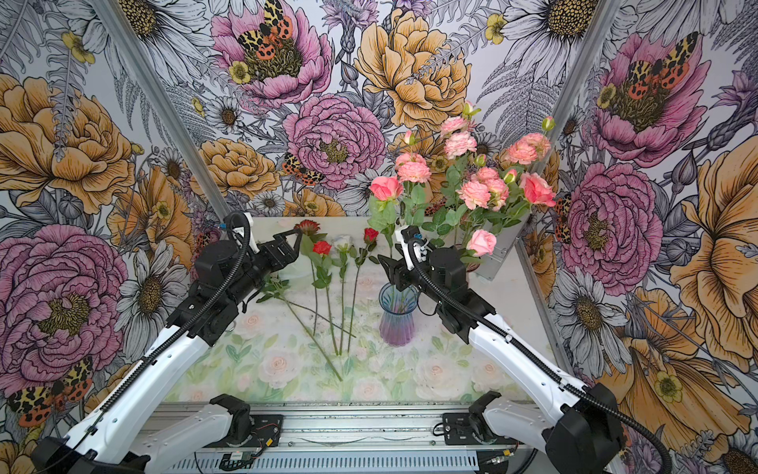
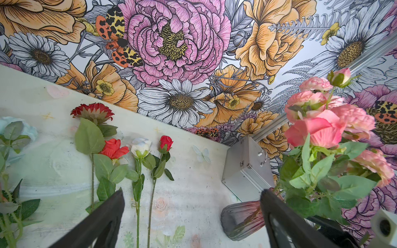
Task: Place the pink flowers into the vase
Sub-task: Place the flower in the vase, then reset both arms
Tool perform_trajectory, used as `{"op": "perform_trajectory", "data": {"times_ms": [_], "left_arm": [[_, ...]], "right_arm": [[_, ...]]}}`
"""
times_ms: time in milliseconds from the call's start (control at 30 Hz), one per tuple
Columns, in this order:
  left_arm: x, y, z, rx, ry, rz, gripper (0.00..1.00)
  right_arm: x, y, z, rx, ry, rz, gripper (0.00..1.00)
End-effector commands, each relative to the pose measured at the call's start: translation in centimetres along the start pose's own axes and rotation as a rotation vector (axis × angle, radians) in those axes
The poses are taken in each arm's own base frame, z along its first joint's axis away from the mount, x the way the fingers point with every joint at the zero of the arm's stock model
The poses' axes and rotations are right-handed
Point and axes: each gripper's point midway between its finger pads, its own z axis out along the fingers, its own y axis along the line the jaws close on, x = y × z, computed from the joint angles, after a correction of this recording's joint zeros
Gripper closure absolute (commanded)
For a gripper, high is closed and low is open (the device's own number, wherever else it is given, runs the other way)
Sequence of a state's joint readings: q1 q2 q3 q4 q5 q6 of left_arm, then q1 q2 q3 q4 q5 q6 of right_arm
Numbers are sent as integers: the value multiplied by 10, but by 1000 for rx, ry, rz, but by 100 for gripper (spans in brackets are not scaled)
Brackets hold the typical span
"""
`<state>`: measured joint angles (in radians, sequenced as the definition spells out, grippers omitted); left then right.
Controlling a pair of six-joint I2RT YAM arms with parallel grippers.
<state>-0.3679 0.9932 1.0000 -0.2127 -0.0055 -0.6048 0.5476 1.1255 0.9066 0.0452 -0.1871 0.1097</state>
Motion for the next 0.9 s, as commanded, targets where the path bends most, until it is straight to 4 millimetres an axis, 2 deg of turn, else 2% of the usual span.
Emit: {"op": "perform_trajectory", "data": {"times_ms": [0,167,300,567,733,867], "left_arm": [[-3,-4,1,21,1,-19,2],[-5,-3,0,17,3,-19,1],[-11,-1,-4,10,-9,-11,1],[-27,3,-10,10,-32,-13,1],[-41,2,-12,12,-51,-2,2],[-57,-4,-18,13,-73,29,2]], "right_arm": [[-25,5,-10,7,-43,-33,29],[-34,12,-17,4,-50,-58,9],[-44,17,-26,3,-76,-71,1],[-71,21,-48,16,-126,-117,1],[-106,17,-64,66,-177,-164,1],[-146,-3,-85,175,-248,-173,1]]}}
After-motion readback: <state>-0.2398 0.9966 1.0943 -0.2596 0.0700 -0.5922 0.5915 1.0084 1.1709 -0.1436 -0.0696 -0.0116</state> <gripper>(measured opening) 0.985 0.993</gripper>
